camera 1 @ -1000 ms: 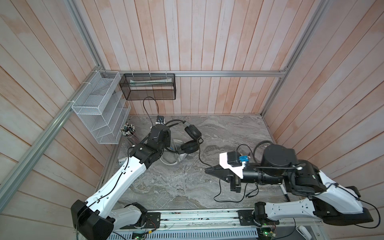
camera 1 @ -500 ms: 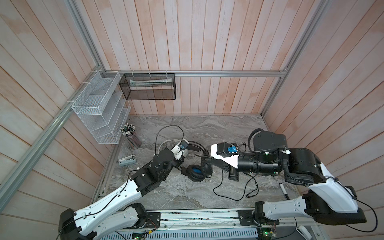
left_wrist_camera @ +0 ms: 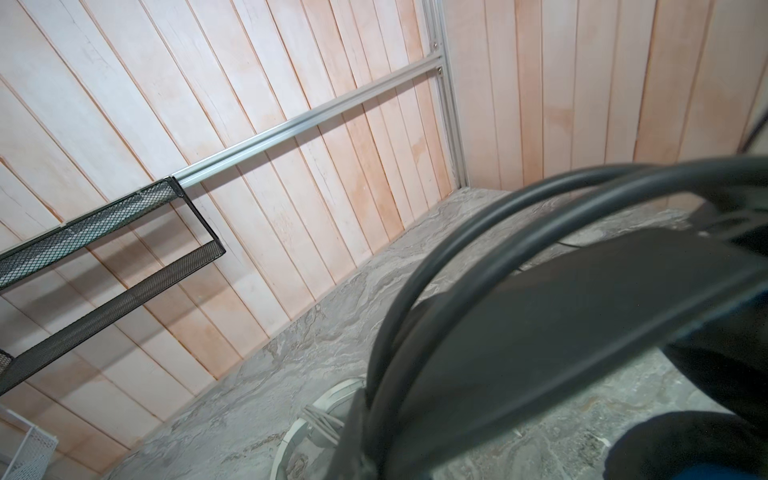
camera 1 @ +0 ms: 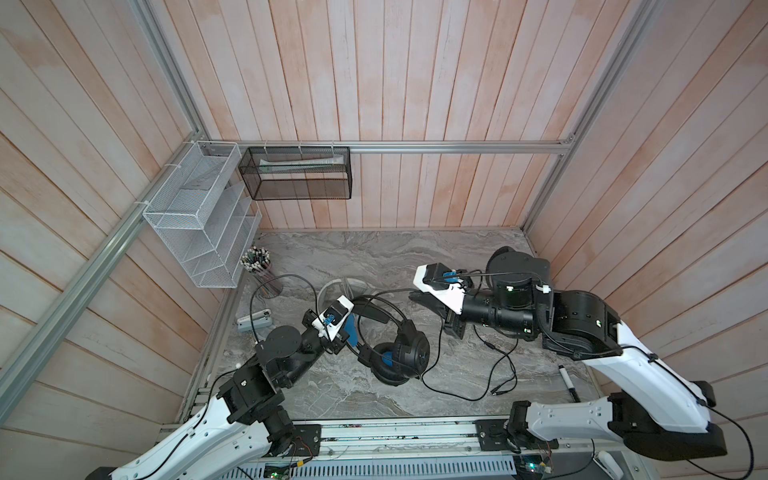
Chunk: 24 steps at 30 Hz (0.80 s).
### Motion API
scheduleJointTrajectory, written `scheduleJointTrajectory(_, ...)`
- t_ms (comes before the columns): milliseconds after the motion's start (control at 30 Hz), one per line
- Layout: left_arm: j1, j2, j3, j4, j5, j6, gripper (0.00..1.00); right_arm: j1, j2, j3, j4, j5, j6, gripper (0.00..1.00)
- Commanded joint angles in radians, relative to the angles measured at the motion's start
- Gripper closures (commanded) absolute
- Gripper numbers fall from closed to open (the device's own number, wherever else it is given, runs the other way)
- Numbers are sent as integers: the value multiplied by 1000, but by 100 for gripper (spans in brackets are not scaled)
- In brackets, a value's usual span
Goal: Wrap the headphones
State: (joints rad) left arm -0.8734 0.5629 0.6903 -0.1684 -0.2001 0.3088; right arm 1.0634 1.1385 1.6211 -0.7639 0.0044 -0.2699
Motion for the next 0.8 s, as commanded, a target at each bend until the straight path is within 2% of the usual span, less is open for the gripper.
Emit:
scheduleJointTrajectory(0,-2,-49,32,54,117,-119,100,-61,-26,-83,155,-15,5,100)
scheduleJointTrajectory(233,-2,-49,96,79,253,-291,100,-100,-18,-202,271,-99,30,100)
scheduleJointTrajectory(367,-2,-41,158,74,200,-380,100,-137,-73,-306,381,-89,56,100)
scheduleJointTrajectory(533,-1,-22,181,121,211,-546,100,-178,-100,-427,497,-163,102,100)
scheduleJointTrajectory(600,-1,8,199,133,217,-613,100,-180,-90,-452,520,-180,116,97)
scheduleJointTrajectory(767,-2,53,204,210,189,-783,100,-182,-99,-532,618,-235,158,76)
